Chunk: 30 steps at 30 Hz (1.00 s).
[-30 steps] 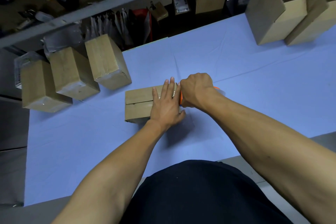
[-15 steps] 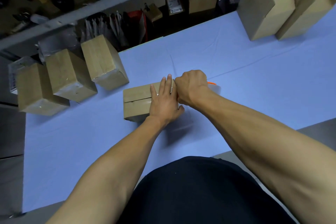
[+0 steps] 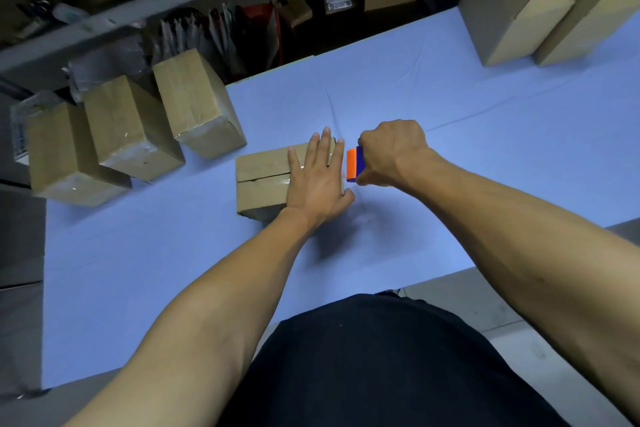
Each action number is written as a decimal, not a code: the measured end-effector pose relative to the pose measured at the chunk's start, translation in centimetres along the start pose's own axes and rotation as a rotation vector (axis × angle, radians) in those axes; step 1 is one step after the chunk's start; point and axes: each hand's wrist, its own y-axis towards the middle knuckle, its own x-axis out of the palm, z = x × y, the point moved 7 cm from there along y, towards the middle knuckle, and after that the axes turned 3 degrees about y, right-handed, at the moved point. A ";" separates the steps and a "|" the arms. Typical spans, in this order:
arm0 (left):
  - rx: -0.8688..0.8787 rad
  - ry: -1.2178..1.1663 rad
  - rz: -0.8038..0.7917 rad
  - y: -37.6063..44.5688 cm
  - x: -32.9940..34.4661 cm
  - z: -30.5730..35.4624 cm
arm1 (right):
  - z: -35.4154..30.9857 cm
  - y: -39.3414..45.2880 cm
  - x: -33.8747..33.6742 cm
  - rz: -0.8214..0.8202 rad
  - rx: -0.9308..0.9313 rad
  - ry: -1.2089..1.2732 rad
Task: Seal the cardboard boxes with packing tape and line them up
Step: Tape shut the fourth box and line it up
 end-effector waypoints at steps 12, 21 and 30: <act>0.000 -0.043 -0.023 0.2 -0.3 0.0 | -3.0 1.0 -0.2 0.152 0.004 0.007; 0.056 -0.080 -0.042 0.0 -0.3 -0.2 | 0.2 1.7 3.6 0.081 0.108 0.180; 0.128 0.099 0.035 1.0 -2.3 -1.4 | 3.0 0.7 4.5 0.149 0.193 0.450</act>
